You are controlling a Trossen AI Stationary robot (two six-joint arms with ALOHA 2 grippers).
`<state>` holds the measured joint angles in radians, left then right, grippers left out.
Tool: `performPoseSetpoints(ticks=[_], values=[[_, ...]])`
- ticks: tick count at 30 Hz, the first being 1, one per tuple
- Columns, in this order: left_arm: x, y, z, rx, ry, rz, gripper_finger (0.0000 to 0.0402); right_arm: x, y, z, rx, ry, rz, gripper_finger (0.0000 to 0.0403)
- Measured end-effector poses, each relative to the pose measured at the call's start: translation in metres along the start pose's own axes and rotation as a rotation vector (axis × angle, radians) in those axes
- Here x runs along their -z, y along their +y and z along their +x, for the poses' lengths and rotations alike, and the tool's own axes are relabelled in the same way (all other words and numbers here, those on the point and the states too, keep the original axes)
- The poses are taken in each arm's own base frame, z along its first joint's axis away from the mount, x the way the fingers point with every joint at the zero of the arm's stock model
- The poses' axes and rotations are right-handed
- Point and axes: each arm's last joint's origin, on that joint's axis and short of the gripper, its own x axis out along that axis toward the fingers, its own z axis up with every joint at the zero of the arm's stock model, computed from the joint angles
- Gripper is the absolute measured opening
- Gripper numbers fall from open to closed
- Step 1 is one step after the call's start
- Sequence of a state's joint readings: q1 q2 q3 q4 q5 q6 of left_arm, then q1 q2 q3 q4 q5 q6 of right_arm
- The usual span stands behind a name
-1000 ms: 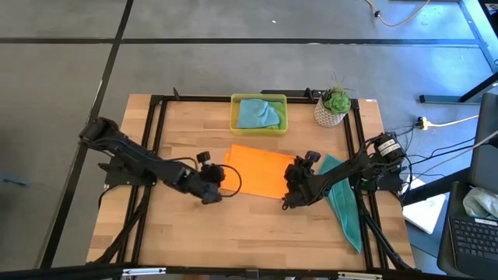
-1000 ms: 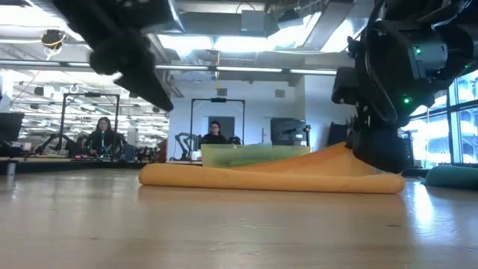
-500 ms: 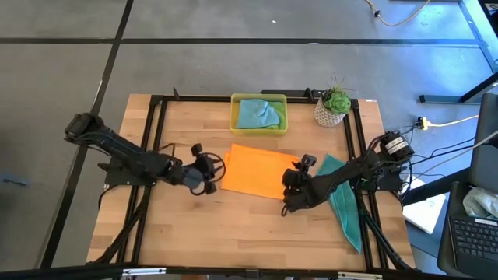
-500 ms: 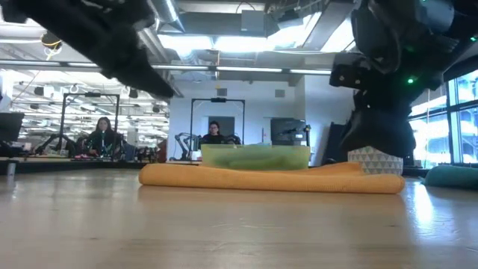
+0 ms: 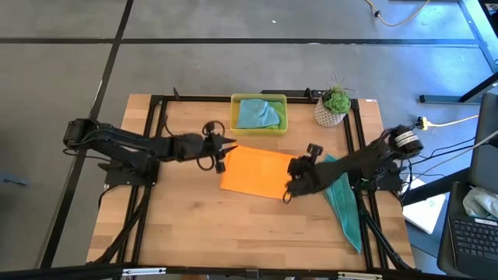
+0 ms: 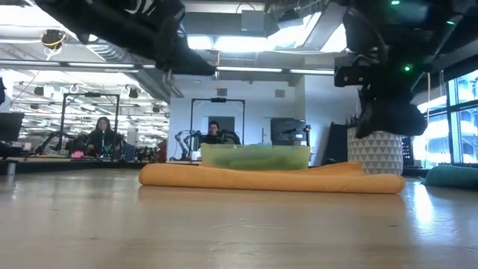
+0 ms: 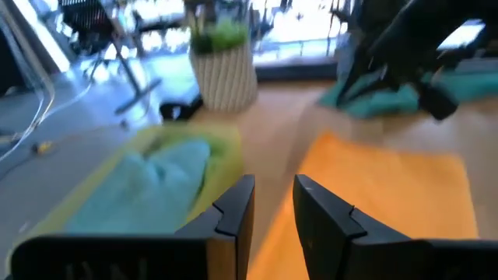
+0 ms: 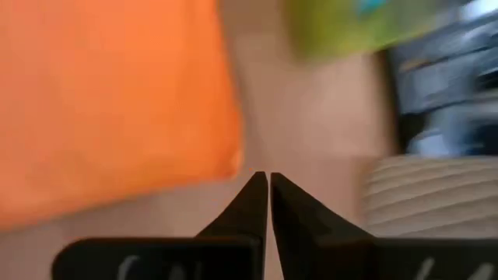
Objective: Fold microfiber towels
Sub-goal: Fold the orange cloth
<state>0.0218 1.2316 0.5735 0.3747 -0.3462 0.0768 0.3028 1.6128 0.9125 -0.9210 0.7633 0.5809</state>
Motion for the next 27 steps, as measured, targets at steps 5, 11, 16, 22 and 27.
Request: performPoseSetpoints(ticks=[5, 11, 16, 22, 27], values=[[-0.007, 0.025, 0.007, -0.025, -0.080, -0.071, 0.0084, -0.002, -0.039, 0.008, -0.277, 0.012, 0.156, 0.0025], [-0.003, 0.023, 0.007, -0.005, -0.040, -0.078, 0.0084, 0.006, -0.065, 0.014, -0.482, -0.066, 0.291, 0.0051], [-0.002, 0.018, 0.007, 0.010, -0.036, -0.059, 0.0084, 0.013, -0.062, 0.028, -0.513, -0.062, 0.358, 0.0138], [-0.002, 0.010, 0.005, 0.040, -0.030, -0.043, 0.0084, 0.018, -0.055, 0.048, -0.438, -0.038, 0.403, 0.0215], [-0.001, 0.003, 0.003, 0.069, -0.023, -0.035, 0.0084, 0.018, -0.058, 0.063, -0.442, -0.022, 0.451, 0.0207]])
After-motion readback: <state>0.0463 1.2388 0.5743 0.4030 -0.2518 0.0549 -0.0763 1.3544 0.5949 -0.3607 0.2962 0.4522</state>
